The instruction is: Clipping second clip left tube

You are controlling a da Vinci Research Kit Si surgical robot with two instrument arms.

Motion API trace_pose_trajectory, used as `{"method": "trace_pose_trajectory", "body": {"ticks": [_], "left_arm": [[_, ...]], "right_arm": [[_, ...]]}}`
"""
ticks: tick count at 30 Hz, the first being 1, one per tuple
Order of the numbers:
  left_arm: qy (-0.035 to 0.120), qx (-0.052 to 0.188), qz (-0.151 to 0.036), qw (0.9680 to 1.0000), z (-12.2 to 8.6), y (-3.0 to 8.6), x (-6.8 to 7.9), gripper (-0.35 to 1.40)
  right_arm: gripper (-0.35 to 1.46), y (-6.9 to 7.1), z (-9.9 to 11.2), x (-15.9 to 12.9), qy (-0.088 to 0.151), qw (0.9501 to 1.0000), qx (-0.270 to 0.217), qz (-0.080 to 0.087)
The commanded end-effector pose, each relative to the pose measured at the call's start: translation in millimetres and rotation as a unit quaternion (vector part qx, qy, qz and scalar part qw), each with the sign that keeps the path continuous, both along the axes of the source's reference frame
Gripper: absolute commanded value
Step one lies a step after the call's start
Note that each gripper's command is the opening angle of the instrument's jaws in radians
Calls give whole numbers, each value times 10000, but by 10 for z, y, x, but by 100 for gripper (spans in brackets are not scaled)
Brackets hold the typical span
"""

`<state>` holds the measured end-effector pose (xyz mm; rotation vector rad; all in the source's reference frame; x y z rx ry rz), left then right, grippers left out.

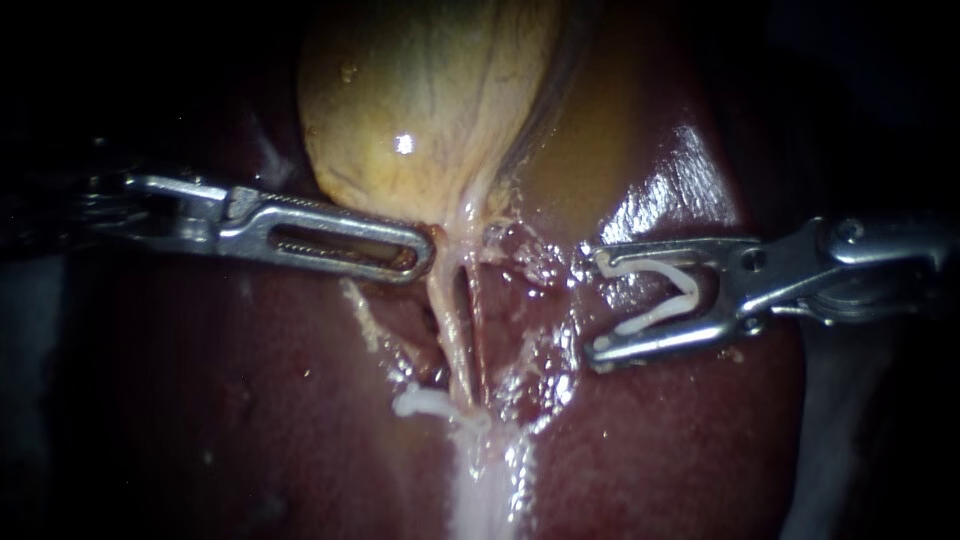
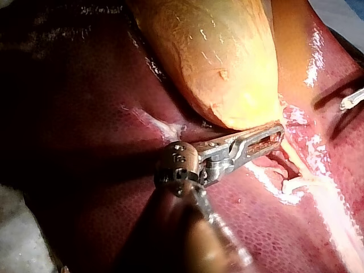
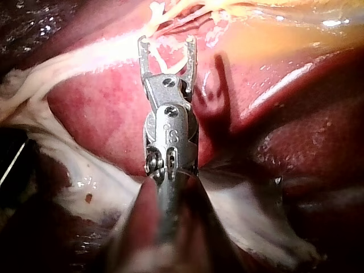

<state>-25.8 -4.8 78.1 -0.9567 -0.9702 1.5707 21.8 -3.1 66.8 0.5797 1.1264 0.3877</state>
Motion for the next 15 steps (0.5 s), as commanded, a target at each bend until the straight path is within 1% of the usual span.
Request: {"method": "trace_pose_trajectory", "body": {"ticks": [1,4,8,11,15], "left_arm": [[-3,8,1,10000,-5,0,1,-35],[-12,30,5,10000,-16,1,4,-35],[-39,71,30,10000,-34,1,12,-35],[-21,72,-5,10000,-46,1,19,-35],[-41,108,-39,9999,-56,0,23,-35]], "right_arm": [[49,0,0,0,0,10000,0,0],[49,0,0,0,0,10000,0,0],[49,-1,0,1,-1,10000,0,1],[49,-1,-1,2,-2,10000,0,3],[49,-2,-3,5,-6,10000,-1,11]]}}
